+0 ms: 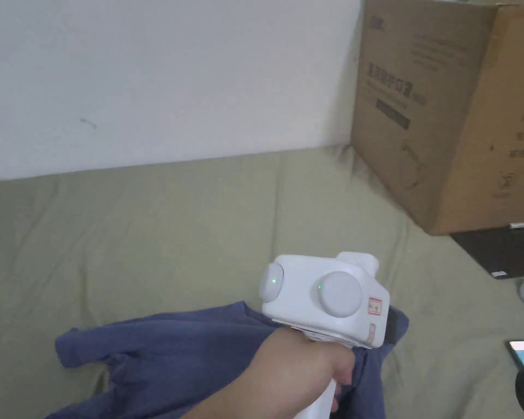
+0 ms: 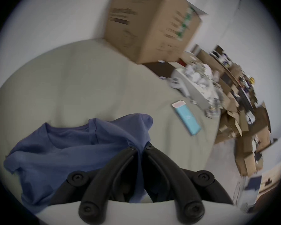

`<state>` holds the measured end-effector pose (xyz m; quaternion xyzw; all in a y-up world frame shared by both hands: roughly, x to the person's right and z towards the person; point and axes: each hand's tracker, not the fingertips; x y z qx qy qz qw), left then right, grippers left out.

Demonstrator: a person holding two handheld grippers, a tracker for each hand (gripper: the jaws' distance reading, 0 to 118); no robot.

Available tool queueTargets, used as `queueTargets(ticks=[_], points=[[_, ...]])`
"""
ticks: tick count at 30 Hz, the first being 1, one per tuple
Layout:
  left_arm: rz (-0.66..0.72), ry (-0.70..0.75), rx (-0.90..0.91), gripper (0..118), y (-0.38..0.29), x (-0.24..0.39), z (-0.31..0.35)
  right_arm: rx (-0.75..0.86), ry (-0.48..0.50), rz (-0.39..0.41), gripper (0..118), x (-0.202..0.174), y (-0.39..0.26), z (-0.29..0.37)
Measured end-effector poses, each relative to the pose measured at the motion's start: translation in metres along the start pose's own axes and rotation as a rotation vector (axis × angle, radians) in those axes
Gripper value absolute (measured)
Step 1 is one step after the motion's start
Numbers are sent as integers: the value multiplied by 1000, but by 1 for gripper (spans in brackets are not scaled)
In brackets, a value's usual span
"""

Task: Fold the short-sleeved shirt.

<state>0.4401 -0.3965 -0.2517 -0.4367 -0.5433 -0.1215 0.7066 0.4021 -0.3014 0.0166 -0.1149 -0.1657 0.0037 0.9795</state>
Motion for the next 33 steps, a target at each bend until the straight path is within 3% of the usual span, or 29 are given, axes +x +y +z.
queueTargets(ticks=[5,6,8,9,10,14,16,17,18,19,20,22,25,26,31,32,33], points=[[-113,-95,-49,5,1,82,-52,-37,-109,-35,0,31,-16,14],[-114,-84,-39,14,-2,87,-53,-51,-126,-48,0,35,-20,13],[-112,-124,-2,102,-9,78,-44,-67,-144,-71,0,40,-26,6],[-96,-165,19,118,-13,68,-36,-66,-145,-79,0,41,-28,2],[-70,-172,14,110,-16,59,-25,-66,-144,-84,0,41,-29,-3],[56,-99,203,106,-52,-10,55,-60,-105,-69,0,31,-28,-32],[102,31,315,103,-98,-52,139,-46,-61,-39,0,22,-28,-47],[112,107,385,91,-123,-69,174,-42,-45,-26,0,17,-28,-54],[114,175,429,61,-148,-84,205,-41,-33,-11,0,22,-29,-42],[120,286,454,17,-170,-96,232,-40,-21,2,0,21,-29,-42],[142,413,481,2,-197,-109,260,-45,-9,11,0,21,-30,-41],[210,502,521,1,-246,-134,313,-66,13,18,0,7,-47,26],[330,571,522,0,-299,-147,351,-87,23,47,0,7,-49,31],[351,586,528,0,-314,-153,356,-95,26,57,0,-19,-50,12],[419,592,460,0,-345,-209,334,-111,47,79,0,-36,-50,5],[424,580,454,7,-346,-210,323,-111,55,84,0,-41,-49,4],[432,570,441,39,-341,-223,310,-110,63,93,0,-45,-48,3]])
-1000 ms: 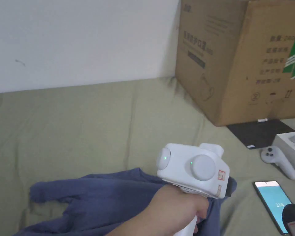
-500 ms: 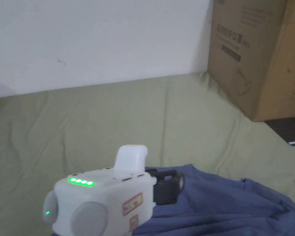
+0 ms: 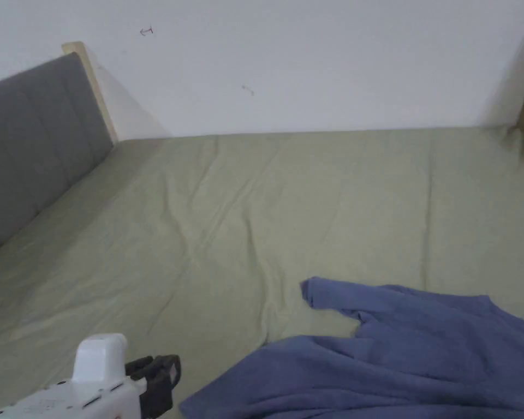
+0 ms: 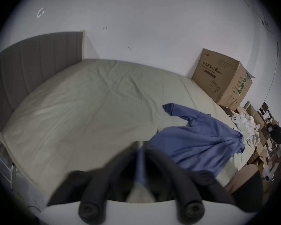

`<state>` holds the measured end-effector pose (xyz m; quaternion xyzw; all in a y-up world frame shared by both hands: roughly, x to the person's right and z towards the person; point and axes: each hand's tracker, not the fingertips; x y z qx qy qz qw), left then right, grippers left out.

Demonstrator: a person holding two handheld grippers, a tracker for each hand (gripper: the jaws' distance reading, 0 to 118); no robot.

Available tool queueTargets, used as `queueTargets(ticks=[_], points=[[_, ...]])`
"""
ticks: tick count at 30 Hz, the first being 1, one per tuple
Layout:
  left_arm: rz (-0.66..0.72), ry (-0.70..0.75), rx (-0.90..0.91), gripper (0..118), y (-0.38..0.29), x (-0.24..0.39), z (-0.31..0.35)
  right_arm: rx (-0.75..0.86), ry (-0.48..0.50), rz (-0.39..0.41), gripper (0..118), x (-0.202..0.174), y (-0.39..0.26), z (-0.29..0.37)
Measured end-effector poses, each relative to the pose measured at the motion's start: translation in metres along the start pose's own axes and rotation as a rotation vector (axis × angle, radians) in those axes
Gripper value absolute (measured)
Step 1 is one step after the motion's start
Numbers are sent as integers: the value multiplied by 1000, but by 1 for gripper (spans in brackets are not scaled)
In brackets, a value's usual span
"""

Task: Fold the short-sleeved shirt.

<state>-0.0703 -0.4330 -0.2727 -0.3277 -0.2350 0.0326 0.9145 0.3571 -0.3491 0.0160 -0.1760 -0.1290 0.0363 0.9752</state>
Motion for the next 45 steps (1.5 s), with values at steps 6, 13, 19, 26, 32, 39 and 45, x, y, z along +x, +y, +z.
queueTargets(ticks=[6,13,19,26,32,39,45], points=[[-109,86,-273,109,-11,9,-112,-7,5,57,0,-11,5,1],[-183,119,-321,58,-38,24,-90,-59,-29,9,0,8,-8,-6],[-280,-14,-325,2,-30,36,-76,-121,-44,11,0,20,-29,-24],[-295,-80,-213,2,-13,55,-49,-309,-146,-102,118,109,-90,-74],[-235,-64,-207,2,-5,63,-49,-457,-189,-215,105,171,-124,-138],[-239,-46,-133,2,-5,64,-33,-501,-40,-223,1,150,-121,-141],[-184,-91,79,2,54,52,35,-264,-21,-20,1,132,-38,-79]])
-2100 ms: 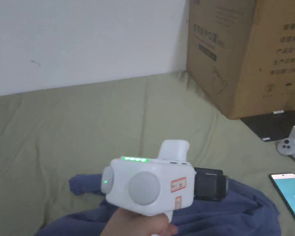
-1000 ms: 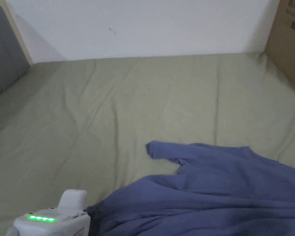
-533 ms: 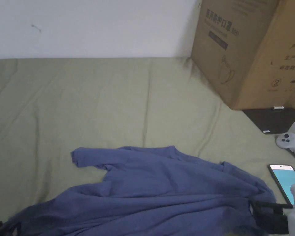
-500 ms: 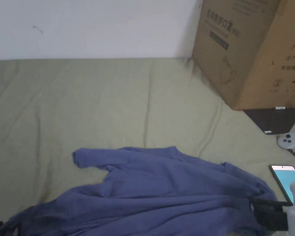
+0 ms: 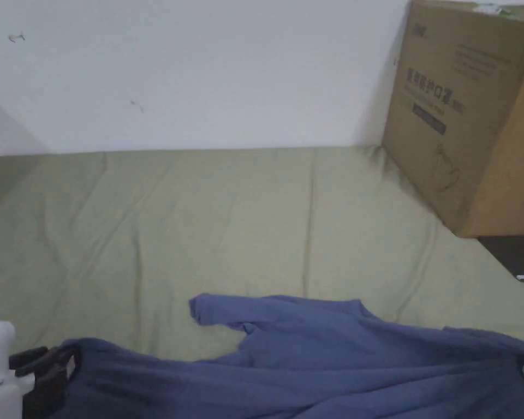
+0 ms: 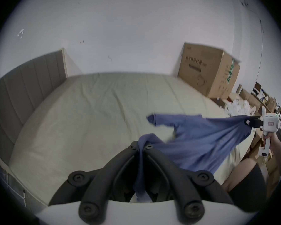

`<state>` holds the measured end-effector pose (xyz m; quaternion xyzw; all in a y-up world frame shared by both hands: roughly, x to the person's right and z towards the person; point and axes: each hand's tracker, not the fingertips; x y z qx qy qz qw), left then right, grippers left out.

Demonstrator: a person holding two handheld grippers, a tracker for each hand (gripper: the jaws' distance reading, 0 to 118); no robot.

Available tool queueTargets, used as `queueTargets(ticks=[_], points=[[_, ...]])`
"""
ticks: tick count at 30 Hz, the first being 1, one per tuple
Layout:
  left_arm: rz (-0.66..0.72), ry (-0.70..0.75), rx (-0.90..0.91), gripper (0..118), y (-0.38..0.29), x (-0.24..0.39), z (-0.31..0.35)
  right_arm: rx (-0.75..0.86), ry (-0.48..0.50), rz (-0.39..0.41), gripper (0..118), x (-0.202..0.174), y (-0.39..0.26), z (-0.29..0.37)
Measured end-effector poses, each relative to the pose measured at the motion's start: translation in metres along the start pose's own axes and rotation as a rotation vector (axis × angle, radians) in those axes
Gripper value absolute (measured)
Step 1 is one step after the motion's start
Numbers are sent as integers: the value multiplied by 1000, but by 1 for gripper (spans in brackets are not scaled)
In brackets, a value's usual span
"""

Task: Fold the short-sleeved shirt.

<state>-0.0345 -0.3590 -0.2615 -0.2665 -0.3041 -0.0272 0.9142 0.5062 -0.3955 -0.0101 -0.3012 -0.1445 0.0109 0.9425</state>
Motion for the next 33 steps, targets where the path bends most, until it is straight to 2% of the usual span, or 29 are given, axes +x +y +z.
queueTargets(ticks=[3,7,10,11,12,14,21,24,26,29,33], points=[[-27,55,101,2,56,-18,29,89,26,33,1,-11,53,43],[-10,118,211,2,124,-50,67,172,24,36,1,-28,125,90],[19,145,256,2,177,-73,95,235,6,103,1,-32,175,115],[20,165,284,2,192,-80,102,242,16,90,1,-36,192,122],[13,180,299,2,206,-86,107,256,25,99,1,-18,205,116],[12,195,313,2,231,-97,105,278,34,114,1,-19,236,116],[-42,331,336,2,306,-116,57,329,-34,152,1,-34,343,49],[-44,371,353,2,334,-127,26,377,-69,144,1,-38,385,13],[-29,397,380,2,345,-126,8,430,-76,110,1,-34,406,-9],[-30,419,423,2,342,-126,-28,469,-87,84,1,-33,421,-41],[-23,400,364,2,314,-126,-91,435,-79,112,1,-29,406,-92]])
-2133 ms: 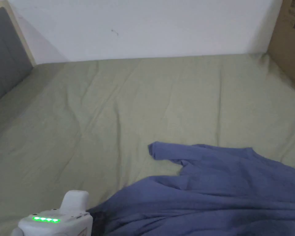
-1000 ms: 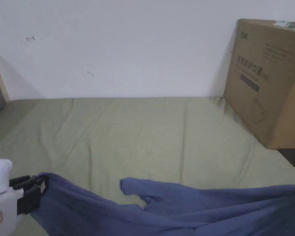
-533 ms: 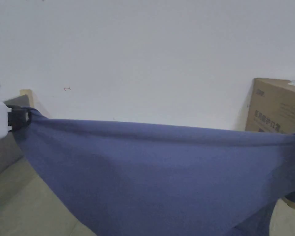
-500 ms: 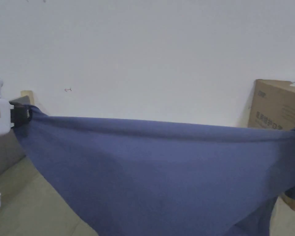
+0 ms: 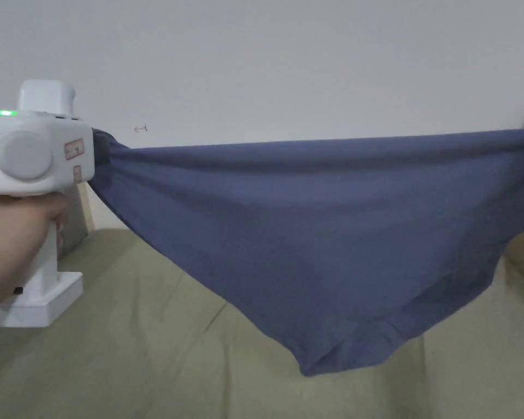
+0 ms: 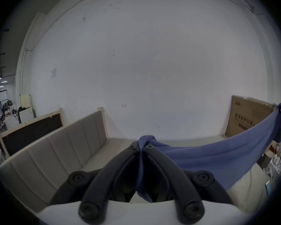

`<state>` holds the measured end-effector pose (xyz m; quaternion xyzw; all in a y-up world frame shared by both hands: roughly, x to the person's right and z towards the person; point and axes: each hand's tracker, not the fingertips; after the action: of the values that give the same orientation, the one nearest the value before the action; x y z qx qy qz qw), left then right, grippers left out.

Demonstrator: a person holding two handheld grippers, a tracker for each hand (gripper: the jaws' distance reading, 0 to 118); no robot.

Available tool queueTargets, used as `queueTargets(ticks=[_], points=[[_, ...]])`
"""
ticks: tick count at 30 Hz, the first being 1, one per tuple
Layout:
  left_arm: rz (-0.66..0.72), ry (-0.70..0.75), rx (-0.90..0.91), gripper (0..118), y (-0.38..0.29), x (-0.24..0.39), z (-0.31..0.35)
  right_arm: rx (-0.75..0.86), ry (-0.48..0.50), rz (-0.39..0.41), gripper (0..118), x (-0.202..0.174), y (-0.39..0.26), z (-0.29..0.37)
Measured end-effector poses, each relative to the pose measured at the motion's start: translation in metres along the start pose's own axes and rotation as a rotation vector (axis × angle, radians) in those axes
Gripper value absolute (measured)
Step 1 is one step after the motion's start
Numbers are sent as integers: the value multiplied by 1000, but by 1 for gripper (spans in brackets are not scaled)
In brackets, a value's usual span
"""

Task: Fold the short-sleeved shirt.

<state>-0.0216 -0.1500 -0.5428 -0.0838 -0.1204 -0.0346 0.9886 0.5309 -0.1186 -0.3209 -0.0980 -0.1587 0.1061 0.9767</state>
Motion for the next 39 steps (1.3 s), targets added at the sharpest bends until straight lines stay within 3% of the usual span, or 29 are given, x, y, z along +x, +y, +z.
queueTargets(ticks=[4,7,12,14,18,23,29,30,31,32,33,34,35,37,39], points=[[-50,-57,-122,2,-75,19,-29,-52,37,-10,1,-5,-78,-19],[-67,-88,-241,2,-139,29,-34,-136,72,-72,1,-5,-150,-16],[69,-145,-357,2,-241,35,20,-252,108,-55,1,-16,-259,35],[35,-143,-384,2,-270,32,53,-283,128,-60,1,-22,-290,65],[64,-149,-446,2,-305,19,124,-327,147,-94,1,-42,-316,148],[101,-165,-487,2,-319,-7,194,-362,156,-75,1,-64,-317,245],[99,-183,-590,3,-356,-29,244,-488,199,63,1,-82,-353,309],[92,-180,-597,6,-364,-30,249,-501,204,64,1,-86,-359,314],[88,-172,-608,18,-370,-30,253,-509,204,62,3,-84,-369,315],[90,-157,-629,36,-376,-30,258,-521,207,60,14,-86,-375,317],[92,-132,-637,67,-378,-26,267,-525,206,32,42,-86,-377,320],[100,-121,-646,110,-379,-26,273,-517,220,-40,97,-85,-374,325],[109,-115,-649,118,-375,-26,284,-506,236,-106,116,-84,-370,331],[143,-168,-419,113,-360,-30,326,-308,217,-166,118,-87,-347,360],[96,-151,-322,115,-348,-29,360,-242,97,-103,118,-102,-320,387]])
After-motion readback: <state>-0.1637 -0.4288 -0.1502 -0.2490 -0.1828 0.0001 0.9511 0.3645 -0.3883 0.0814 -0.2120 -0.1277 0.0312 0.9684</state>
